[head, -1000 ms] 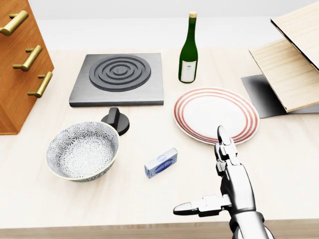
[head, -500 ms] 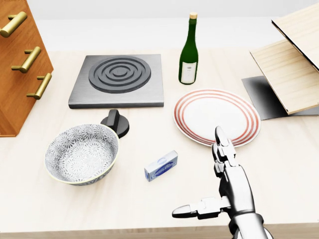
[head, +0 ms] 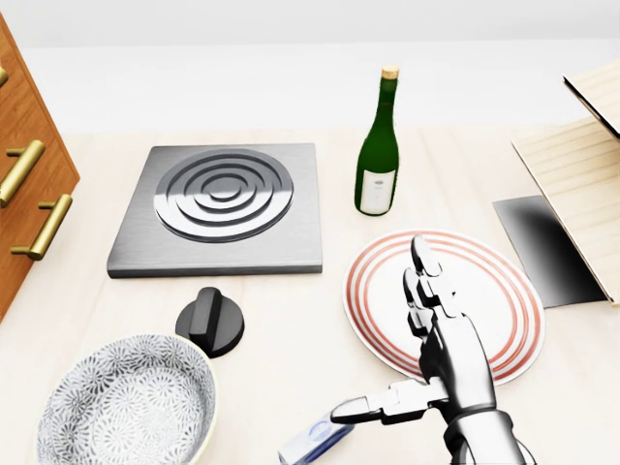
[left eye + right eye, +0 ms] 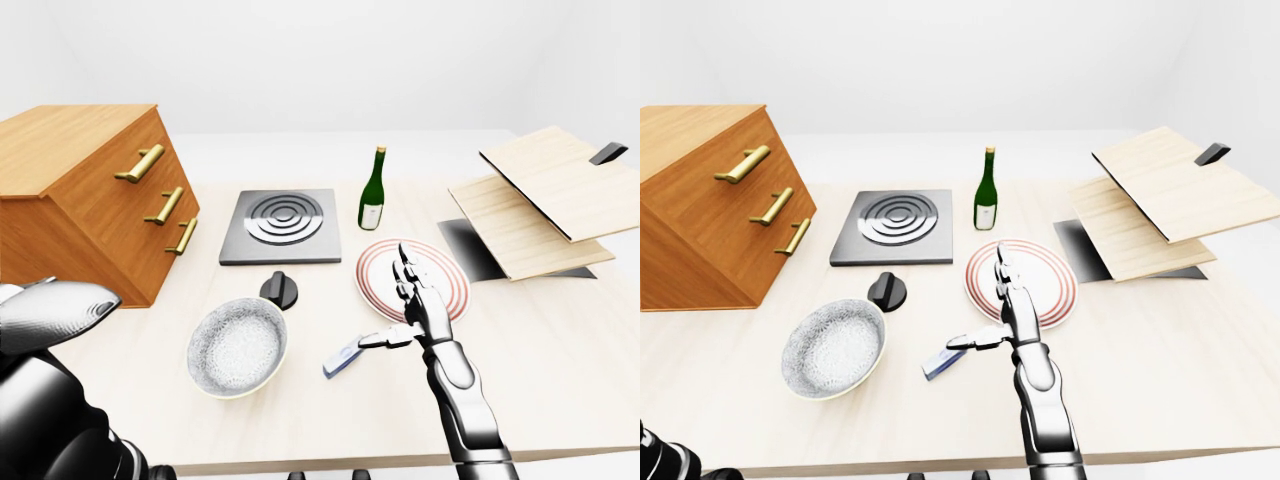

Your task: Pick up the akita bowl and put it on the plate.

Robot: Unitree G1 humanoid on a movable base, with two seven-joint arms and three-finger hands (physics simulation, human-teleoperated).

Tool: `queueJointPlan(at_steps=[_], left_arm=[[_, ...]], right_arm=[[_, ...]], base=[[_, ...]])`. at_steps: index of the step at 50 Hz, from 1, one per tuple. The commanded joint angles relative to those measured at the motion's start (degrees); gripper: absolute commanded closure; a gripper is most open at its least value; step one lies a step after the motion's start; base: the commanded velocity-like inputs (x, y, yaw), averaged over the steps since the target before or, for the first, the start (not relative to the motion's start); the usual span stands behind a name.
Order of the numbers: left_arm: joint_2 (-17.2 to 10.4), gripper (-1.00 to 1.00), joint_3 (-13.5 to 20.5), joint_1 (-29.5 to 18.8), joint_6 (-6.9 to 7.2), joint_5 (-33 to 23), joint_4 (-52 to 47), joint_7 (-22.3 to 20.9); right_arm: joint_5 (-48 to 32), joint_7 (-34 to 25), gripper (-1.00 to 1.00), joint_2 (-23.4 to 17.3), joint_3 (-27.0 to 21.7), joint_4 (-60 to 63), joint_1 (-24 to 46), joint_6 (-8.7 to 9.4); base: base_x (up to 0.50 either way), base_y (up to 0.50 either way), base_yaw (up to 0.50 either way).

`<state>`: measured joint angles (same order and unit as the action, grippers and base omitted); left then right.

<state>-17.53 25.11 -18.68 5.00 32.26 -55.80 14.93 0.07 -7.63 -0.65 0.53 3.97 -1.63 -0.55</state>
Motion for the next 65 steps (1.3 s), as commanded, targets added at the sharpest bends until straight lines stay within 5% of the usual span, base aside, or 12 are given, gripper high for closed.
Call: queueJointPlan(at_steps=[1, 4, 7, 28, 31, 33, 35, 36, 37, 51, 61, 65], left_arm=[[-0.35, -1.0, -0.35, 0.61, 0.0, 0.03, -0.13, 0.08], [-0.28, -1.0, -0.02, 0.5, 0.0, 0.19, -0.34, 0.05], [-0.29, -1.0, 0.06, 0.36, 0.0, 0.66, -0.65, 0.28], [-0.43, -1.0, 0.2, 0.47, 0.0, 1.62, -1.05, 1.05], [-0.44, -1.0, 0.26, 0.85, 0.0, 1.33, -0.72, 0.74], [-0.28, -1.0, -0.06, 1.19, 0.0, 0.84, -0.67, 0.49], [-0.25, -1.0, -0.2, 1.23, 0.0, 0.58, -0.96, 0.33], [0.63, -1.0, 1.16, 0.93, 0.0, 1.9, -0.79, 1.48], [0.54, -1.0, 1.26, 0.91, 0.0, 2.28, -0.76, 1.79], [0.02, -1.0, 1.15, 1.38, 0.0, 3.0, -1.02, 2.26], [-0.05, -1.0, 1.28, 1.41, 0.0, 3.24, -0.99, 2.46], [-0.18, -1.0, 1.25, 1.58, 0.0, 3.43, -1.19, 2.66]], right_arm=[[0.07, -0.31, -1.0, 0.04, 0.21, 1.12, -1.09, 0.58], [-1.57, 1.43, -1.0, 0.01, -0.17, -0.16, -0.61, -1.11], [1.02, 1.08, -1.0, 0.36, -0.87, -0.06, -0.5, 1.23], [-1.57, 2.65, -1.0, 0.17, -0.17, -2.5, -0.41, -1.16], [0.07, 3.74, -1.0, 0.82, -0.67, -2.01, -0.23, 0.8], [3.55, 3.51, -1.0, 1.64, -0.88, 1.6, 0.11, 5.55], [5.3, 3.26, -1.0, 1.41, -0.39, 3.79, 0.48, 5.55], [0.56, 8.34, -1.0, -5.16, 1.02, 12.17, 13.38, 5.55], [-0.92, 7.45, -1.0, -4.64, 0.54, 13.53, 14.73, 5.55], [-2.03, 4.16, -1.0, -2.05, -2.49, 16.68, 17.46, 5.55], [-10.83, -2.13, -1.0, -4.91, -0.53, 16.28, 19.29, 5.55], [-20.91, -6.25, -1.0, -6.95, 2.15, 13.21, 19.95, 5.55]], base=[[0.5, 0.0, 0.0], [0.5, 0.0, 0.0], [0.5, 0.0, 0.0], [0.0, 0.0, 0.0], [0.0, 0.0, 0.0], [0.0, 0.0, 0.0], [0.0, 0.0, 0.0], [0.0, 0.0, 0.0], [0.0, 0.0, 0.0], [0.0, 0.0, 0.0], [0.0, 0.0, 0.0], [0.0, 0.0, 0.0]])
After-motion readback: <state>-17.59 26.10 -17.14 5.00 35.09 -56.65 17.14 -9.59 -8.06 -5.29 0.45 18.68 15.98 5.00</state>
